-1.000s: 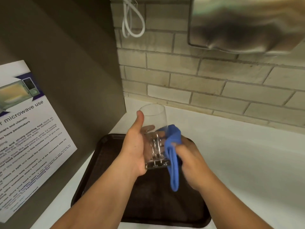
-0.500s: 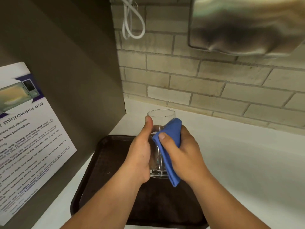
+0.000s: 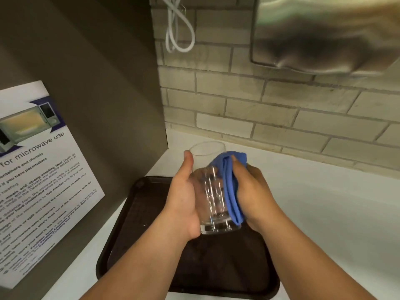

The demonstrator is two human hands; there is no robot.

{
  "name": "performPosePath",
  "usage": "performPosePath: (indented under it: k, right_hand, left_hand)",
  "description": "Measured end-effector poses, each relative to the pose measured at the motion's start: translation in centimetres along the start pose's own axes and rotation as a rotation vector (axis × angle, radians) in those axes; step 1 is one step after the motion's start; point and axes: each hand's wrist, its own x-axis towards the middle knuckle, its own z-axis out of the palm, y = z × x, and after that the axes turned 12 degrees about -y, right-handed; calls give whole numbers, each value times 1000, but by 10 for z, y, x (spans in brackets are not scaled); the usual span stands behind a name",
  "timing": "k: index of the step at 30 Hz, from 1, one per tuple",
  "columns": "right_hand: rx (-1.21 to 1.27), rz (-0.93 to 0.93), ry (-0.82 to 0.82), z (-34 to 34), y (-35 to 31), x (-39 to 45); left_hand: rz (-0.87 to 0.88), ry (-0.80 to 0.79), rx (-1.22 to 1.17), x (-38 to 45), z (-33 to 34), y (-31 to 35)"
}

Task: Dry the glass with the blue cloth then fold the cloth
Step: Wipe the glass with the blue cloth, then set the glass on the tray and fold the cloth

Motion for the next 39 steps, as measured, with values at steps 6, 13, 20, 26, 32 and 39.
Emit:
performPosePath:
  k: [6,13,20,26,32,39]
  right_hand:
    - [-255,-245,-183,12,20,-26]
    - [-305,-273,130,22,-6,-1]
    - [564,282,-167,19,5,11]
    - [856,221,-217,13,44,-2]
    - [946,384,-200,5,71,-14]
    - [1178,129,-240,-29,68,-20]
  left_hand:
    - [-17,150,232,8,-7,8]
    - [69,-128,193,3,-5,3]
    - [441,-108,469,12,0,16]
    - [612,-175,913,15,-20,8]
    - [580,-119,738,13,-69,8]
    - [428,63,687,0,-148,-22]
